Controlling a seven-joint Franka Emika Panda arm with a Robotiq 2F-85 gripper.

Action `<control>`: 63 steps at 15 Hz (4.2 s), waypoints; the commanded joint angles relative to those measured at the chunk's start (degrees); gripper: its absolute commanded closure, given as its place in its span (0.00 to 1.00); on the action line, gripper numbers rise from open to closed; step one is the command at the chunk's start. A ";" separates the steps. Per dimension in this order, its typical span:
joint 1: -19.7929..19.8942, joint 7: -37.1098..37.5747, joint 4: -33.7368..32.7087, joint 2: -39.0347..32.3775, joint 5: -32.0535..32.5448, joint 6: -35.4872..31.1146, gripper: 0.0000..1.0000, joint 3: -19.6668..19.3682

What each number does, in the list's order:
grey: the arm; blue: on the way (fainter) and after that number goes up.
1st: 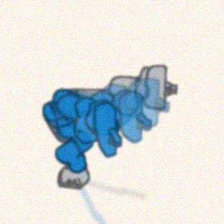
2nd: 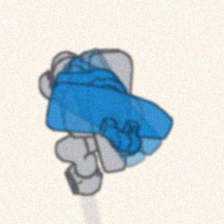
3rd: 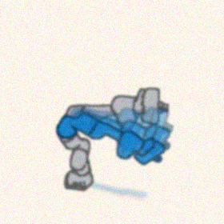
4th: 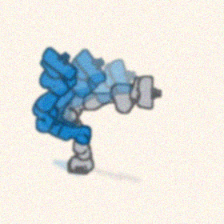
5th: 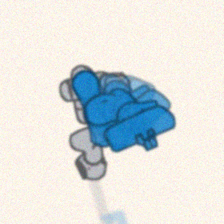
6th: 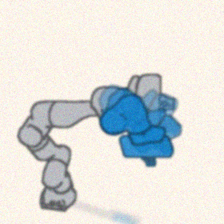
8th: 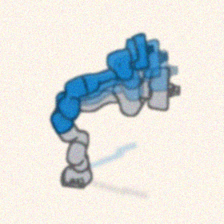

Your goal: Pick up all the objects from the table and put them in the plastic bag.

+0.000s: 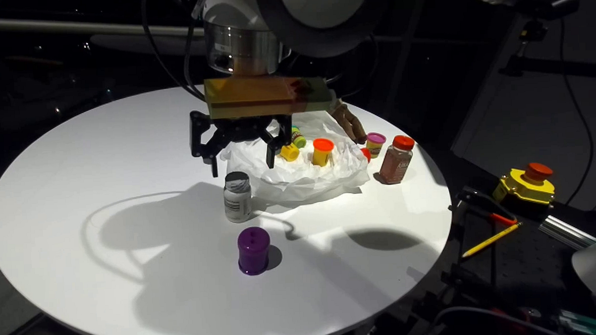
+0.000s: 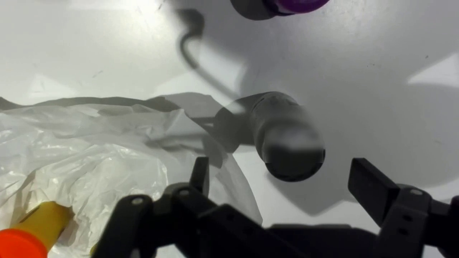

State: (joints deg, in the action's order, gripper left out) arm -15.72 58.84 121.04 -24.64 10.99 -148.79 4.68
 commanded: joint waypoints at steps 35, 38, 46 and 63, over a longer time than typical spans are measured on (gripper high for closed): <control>5.06 -0.25 -3.81 5.29 6.36 6.20 0.81 -7.05; 6.19 -0.43 -5.61 2.45 4.97 5.76 0.81 -7.56; 8.04 -1.36 -10.93 -3.95 -3.62 3.91 0.81 -7.85; -4.77 0.56 -2.93 6.13 6.21 8.44 0.00 -6.03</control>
State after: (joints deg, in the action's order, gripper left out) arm -17.19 58.99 113.31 -22.87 14.26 -142.16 -3.55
